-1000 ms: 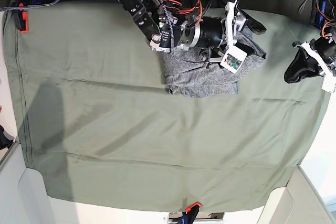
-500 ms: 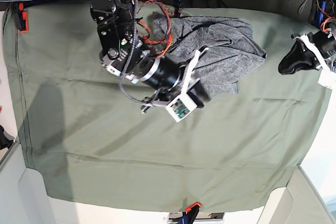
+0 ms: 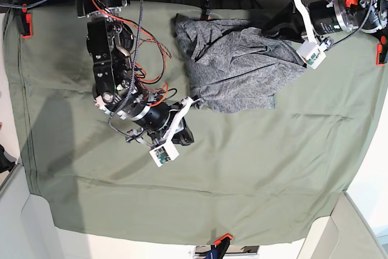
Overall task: Fold the T-shirt properly
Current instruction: 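Release the fabric and withdraw the right gripper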
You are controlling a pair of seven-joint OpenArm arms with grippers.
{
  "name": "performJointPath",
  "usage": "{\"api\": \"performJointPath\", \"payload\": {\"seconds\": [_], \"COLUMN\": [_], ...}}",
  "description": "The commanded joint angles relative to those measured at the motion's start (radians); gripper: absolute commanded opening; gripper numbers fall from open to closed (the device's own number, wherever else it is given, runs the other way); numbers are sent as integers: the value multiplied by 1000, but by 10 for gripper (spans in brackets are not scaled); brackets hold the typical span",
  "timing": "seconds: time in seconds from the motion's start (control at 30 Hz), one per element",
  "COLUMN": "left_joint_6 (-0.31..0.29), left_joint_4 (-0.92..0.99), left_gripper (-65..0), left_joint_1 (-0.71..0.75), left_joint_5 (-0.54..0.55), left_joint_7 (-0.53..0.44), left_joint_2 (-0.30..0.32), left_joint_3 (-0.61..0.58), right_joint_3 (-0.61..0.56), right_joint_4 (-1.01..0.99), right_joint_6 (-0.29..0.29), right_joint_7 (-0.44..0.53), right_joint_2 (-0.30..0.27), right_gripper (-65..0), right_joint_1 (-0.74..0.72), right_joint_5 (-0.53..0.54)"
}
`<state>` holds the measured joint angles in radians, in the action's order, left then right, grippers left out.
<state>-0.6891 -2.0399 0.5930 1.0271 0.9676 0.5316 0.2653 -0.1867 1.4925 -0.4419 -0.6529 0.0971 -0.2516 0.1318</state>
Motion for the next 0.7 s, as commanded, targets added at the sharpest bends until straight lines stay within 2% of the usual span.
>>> {"api": "performJointPath", "payload": {"seconds": [0.0, 0.17, 0.33, 0.57, 0.67], "left_joint_6": [-9, -9, -9, -9, -9], "left_joint_4": [-14, 7, 89, 210, 268], "left_gripper": [-622, -622, -622, -622, -622], "left_joint_1": [6, 5, 2, -30, -92], "left_joint_5": [1, -92, -223, -262, -261], "left_joint_7": [-14, -45, -150, -183, -190], "left_joint_2": [2, -19, -18, -19, -19], "left_joint_3": [-5, -38, -42, -43, -43], "right_joint_3": [-5, -12, -12, -12, -12], "right_joint_4": [-17, -129, -137, -137, -137], "right_joint_6": [3, -15, -14, -19, -72], "right_joint_7": [29, 60, 63, 63, 62], "right_joint_2": [3, 3, 3, 3, 3], "right_gripper": [-650, -650, -650, -650, -650], "right_joint_1": [-37, -54, -56, -56, -56], "right_joint_5": [6, 6, 7, 61, 66]}}
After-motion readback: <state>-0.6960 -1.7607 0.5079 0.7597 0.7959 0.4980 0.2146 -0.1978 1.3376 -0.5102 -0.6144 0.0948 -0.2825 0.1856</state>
